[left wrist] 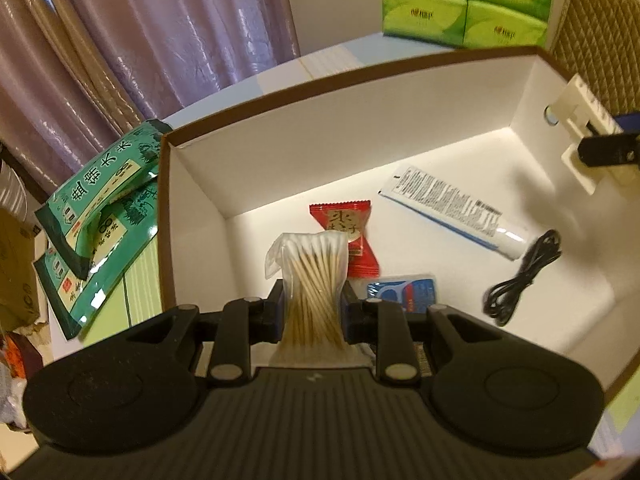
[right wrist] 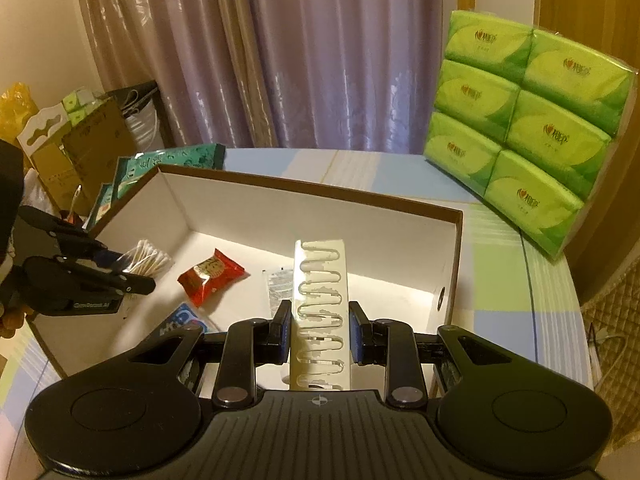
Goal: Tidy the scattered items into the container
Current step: 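Lower both items into the box and open both grippers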
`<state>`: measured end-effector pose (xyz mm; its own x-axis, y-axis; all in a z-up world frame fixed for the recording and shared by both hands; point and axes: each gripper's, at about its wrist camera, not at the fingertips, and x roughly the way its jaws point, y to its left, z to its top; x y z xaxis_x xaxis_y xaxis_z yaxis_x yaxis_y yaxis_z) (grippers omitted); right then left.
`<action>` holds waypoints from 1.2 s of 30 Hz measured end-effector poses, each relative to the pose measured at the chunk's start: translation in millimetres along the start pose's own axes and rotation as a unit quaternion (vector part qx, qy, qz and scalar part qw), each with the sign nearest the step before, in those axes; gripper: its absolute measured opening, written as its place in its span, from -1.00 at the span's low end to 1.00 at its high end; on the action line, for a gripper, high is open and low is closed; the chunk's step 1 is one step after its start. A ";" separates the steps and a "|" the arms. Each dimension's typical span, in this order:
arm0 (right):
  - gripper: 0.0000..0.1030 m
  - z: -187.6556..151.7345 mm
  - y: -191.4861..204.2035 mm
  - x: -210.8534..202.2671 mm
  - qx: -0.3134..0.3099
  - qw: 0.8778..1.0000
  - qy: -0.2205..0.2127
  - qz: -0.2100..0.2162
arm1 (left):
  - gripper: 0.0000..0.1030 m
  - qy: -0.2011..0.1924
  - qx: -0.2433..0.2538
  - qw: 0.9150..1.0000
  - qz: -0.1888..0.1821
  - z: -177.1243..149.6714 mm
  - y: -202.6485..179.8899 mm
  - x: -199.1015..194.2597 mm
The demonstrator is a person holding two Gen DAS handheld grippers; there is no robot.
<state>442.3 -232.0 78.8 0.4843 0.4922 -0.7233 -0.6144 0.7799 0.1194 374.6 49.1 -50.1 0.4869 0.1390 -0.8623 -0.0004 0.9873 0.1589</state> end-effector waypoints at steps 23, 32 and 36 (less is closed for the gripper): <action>-0.51 2.4 -5.2 36.5 -0.011 0.999 0.043 -0.014 | -0.22 0.013 0.017 0.999 0.026 1.5 -0.1 21.2; -0.51 1.1 -4.7 53.4 -0.021 0.997 0.070 -0.017 | -0.12 0.000 0.014 1.000 0.026 7.5 0.0 13.0; -0.51 0.6 -4.1 60.9 -0.025 0.996 0.083 -0.018 | -0.09 -0.004 0.012 1.000 0.028 7.9 0.4 12.1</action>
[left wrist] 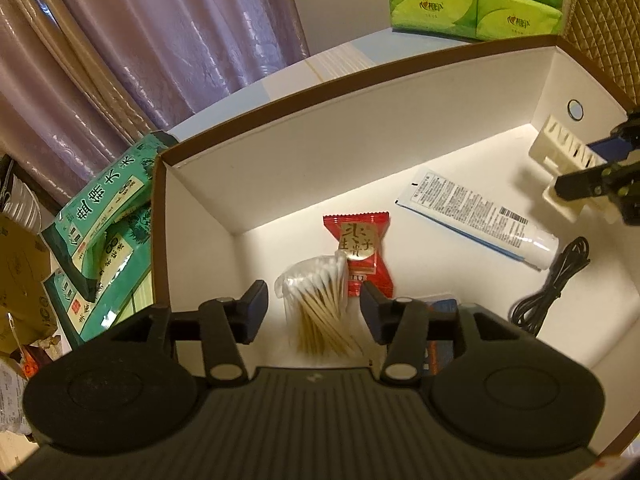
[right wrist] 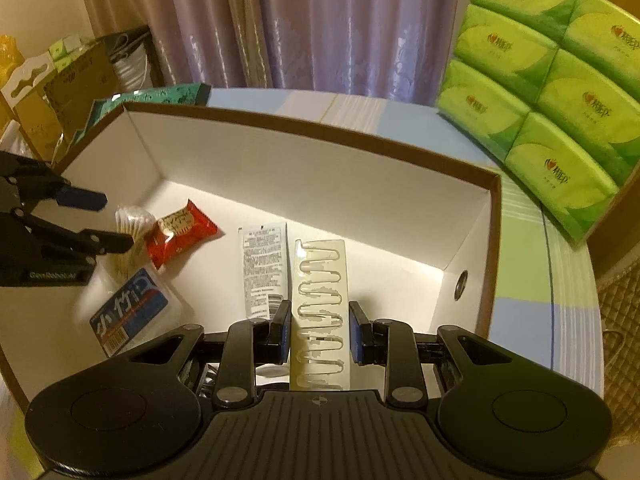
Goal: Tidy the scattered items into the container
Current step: 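Lower both items into the box and open both grippers, then lift both tools out of the box and return toward the table items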
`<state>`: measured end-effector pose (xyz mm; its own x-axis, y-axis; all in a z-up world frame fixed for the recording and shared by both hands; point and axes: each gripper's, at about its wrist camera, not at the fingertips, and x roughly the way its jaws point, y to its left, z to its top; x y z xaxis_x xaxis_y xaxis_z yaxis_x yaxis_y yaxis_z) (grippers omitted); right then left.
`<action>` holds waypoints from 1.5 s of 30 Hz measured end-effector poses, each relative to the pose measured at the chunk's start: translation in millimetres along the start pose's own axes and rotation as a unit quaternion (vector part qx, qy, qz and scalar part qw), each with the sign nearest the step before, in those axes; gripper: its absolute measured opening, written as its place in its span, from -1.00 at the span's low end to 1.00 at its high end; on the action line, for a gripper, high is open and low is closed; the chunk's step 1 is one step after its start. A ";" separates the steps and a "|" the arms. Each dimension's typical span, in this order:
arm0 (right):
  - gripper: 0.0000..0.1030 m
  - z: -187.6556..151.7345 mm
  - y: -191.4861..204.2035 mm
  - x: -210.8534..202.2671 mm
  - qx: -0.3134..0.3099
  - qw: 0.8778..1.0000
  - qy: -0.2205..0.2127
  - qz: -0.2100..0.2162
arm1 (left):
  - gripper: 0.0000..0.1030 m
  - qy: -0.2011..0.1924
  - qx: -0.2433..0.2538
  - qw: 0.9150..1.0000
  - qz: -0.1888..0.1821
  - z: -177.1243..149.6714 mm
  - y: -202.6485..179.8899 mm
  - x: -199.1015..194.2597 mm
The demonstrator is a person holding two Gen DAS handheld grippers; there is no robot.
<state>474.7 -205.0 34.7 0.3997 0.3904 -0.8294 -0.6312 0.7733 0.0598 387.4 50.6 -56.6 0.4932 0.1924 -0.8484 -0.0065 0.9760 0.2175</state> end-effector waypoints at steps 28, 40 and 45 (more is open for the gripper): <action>0.86 -26.5 30.6 -37.4 0.006 1.000 -0.007 0.022 | 0.72 -0.008 -0.022 0.999 -0.023 -17.4 -4.1 -39.3; 0.94 -41.3 33.0 -78.4 0.033 0.998 -0.045 0.009 | 0.80 -0.019 -0.055 0.998 -0.030 -25.9 -8.5 -81.5; 0.95 -45.5 36.2 -90.1 0.040 0.998 -0.050 0.005 | 0.80 -0.029 -0.066 0.997 -0.032 -31.0 -11.4 -104.4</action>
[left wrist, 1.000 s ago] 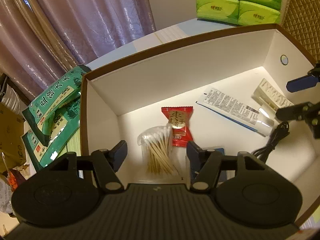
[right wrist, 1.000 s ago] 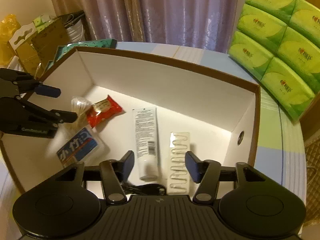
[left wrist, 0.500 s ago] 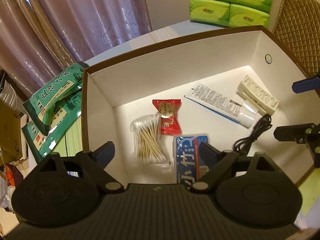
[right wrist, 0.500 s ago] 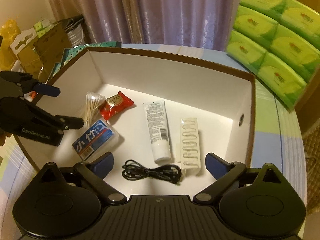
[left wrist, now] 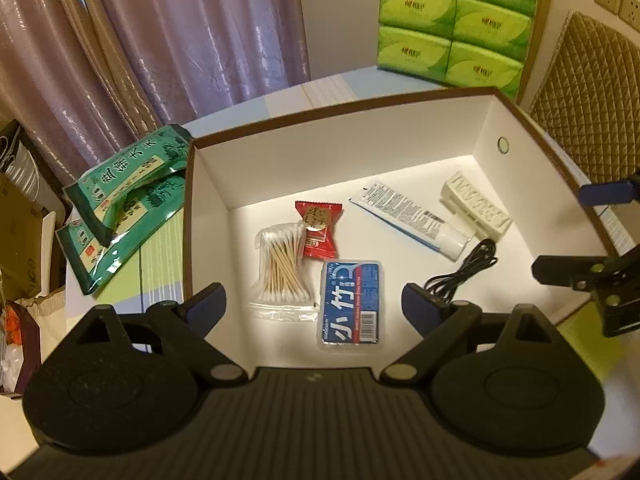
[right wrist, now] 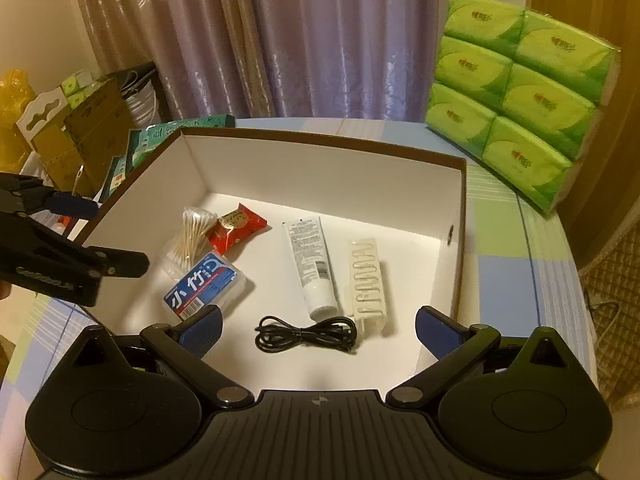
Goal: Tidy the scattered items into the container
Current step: 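Lift both tools out of the box and return toward the table items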
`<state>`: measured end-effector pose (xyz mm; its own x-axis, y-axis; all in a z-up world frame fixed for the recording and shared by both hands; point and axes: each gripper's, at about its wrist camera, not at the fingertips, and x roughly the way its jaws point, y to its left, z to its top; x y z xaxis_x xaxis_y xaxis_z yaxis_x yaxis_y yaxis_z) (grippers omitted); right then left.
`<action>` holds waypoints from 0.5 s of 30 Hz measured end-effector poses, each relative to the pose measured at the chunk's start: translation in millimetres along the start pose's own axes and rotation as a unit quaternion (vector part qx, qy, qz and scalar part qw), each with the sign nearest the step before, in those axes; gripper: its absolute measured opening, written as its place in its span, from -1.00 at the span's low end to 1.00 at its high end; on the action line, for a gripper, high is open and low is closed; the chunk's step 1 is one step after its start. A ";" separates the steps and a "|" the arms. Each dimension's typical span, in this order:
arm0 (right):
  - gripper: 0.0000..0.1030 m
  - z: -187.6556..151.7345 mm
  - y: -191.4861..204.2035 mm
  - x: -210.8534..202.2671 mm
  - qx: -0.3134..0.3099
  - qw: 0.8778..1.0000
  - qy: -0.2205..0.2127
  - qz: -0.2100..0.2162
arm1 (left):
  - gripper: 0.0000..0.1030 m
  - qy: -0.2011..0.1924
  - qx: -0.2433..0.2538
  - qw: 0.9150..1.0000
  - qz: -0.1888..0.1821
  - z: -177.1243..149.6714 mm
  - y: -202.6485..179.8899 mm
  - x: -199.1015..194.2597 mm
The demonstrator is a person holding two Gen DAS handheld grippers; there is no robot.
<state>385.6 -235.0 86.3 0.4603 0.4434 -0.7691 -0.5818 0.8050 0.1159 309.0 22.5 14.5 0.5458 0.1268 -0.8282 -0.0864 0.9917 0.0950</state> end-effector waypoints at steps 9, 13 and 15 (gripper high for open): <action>0.95 -9.5 9.2 -24.1 0.011 1.000 -0.020 -0.006 | 0.82 -0.022 -0.021 1.000 0.009 -14.5 -3.7 -38.9; 0.95 -11.9 13.9 -37.2 0.015 0.999 -0.035 -0.005 | 0.82 -0.030 -0.020 0.999 0.016 -25.2 -8.4 -54.3; 0.95 -13.6 18.3 -44.8 0.014 0.999 -0.043 -0.007 | 0.82 -0.032 -0.021 0.999 0.016 -30.0 -10.0 -61.4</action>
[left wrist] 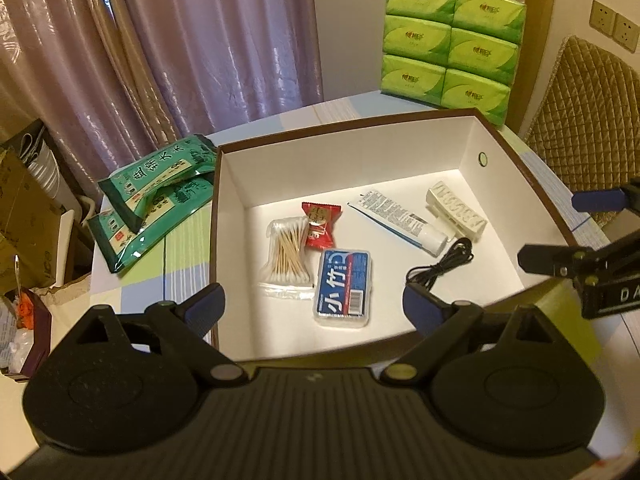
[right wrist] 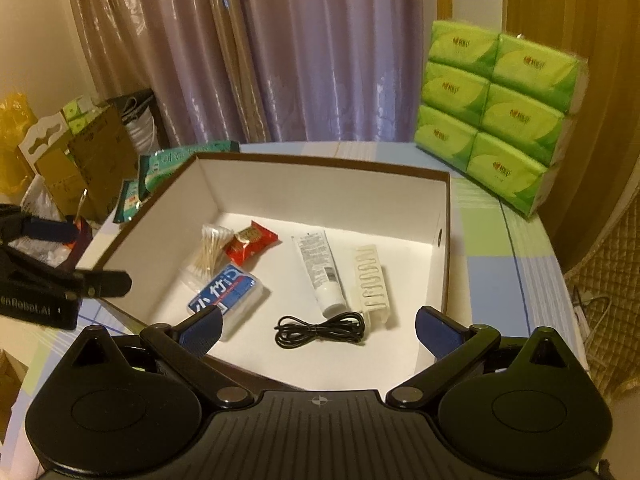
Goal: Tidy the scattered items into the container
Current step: 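Lift both tools out of the box and return toward the table items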
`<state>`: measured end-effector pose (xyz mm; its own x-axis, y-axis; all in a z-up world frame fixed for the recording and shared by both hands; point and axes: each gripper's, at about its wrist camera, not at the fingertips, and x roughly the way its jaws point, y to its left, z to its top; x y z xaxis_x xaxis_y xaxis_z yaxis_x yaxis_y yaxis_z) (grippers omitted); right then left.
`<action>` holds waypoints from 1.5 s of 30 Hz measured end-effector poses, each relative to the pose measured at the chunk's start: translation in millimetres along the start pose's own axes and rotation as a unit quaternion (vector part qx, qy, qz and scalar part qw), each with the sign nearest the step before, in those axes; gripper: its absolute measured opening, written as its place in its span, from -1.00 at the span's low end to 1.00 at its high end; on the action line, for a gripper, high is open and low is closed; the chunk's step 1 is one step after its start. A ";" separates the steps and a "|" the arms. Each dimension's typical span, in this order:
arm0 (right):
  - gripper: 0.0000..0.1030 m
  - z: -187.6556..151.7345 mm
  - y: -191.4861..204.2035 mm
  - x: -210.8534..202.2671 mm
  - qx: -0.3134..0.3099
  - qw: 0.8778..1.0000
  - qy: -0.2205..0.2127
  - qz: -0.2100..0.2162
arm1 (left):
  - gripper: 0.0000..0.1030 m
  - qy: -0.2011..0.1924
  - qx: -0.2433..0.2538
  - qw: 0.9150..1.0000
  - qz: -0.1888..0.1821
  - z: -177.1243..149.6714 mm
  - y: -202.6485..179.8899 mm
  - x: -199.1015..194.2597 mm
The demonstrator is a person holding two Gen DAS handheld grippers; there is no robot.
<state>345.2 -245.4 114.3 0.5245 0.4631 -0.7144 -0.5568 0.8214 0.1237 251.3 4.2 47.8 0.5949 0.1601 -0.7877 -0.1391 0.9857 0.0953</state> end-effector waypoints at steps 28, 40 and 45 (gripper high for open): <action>0.96 -46.0 30.4 -65.4 0.008 0.999 -0.033 0.019 | 0.82 -0.004 -0.046 0.999 -0.018 -73.0 -13.8 -58.7; 0.96 -59.6 37.1 -66.9 0.017 0.999 -0.025 0.020 | 0.82 0.005 -0.057 0.998 -0.005 -98.3 -8.3 -55.7; 0.96 -69.0 36.9 -69.1 0.022 0.999 -0.021 0.020 | 0.82 0.001 -0.051 0.999 0.003 -110.5 -5.6 -57.3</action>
<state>243.9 -270.2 120.7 0.5301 0.5079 -0.6790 -0.5486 0.8160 0.1822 130.6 -16.4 25.2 0.5926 0.1653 -0.7884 -0.2225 0.9742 0.0371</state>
